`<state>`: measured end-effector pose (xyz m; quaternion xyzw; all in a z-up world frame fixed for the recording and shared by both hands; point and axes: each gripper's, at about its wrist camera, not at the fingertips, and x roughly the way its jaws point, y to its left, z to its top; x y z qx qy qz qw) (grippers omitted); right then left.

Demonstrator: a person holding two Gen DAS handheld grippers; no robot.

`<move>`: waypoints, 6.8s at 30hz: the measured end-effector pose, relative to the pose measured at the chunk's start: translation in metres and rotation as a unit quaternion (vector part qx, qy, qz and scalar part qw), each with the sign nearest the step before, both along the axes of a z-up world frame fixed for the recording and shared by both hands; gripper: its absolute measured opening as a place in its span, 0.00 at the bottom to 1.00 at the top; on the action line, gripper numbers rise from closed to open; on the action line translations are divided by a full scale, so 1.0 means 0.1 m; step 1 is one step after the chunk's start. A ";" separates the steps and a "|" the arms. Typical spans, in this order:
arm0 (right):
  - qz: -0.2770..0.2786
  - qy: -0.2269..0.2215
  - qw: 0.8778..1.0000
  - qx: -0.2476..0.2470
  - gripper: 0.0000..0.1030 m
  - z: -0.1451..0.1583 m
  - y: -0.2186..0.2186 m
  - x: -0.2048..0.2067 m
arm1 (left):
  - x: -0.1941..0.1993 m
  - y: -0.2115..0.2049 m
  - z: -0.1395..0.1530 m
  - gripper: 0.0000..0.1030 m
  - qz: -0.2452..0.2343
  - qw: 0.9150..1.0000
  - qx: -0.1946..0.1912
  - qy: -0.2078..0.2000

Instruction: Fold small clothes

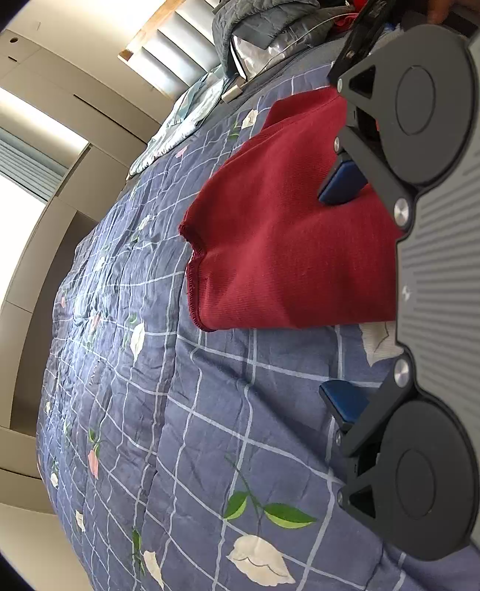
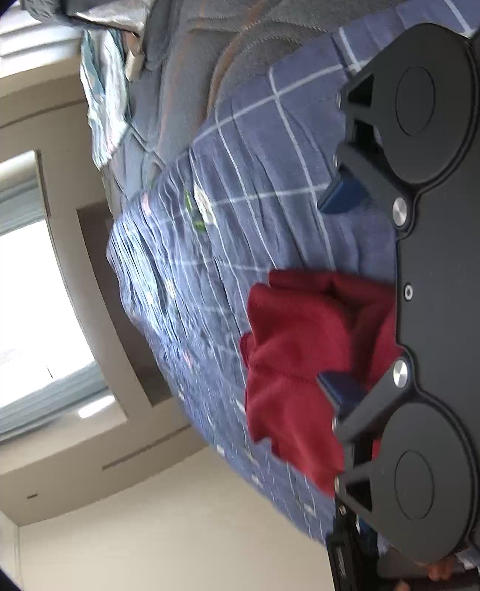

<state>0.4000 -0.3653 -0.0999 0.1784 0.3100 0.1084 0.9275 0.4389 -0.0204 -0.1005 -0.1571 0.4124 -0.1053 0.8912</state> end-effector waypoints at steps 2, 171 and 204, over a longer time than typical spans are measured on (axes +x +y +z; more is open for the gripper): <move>0.012 0.002 1.000 0.016 0.97 0.01 -0.02 -0.01 | 0.01 0.00 0.02 0.99 0.000 1.000 -0.001 0.003; 0.036 -0.218 0.969 -0.110 0.99 1.07 2.01 -2.76 | -3.14 0.91 1.12 1.00 0.091 0.961 0.173 -0.196; 0.019 -0.188 0.974 -0.121 1.00 0.53 2.07 -3.09 | -3.59 1.15 0.56 1.00 0.136 0.963 0.157 -0.171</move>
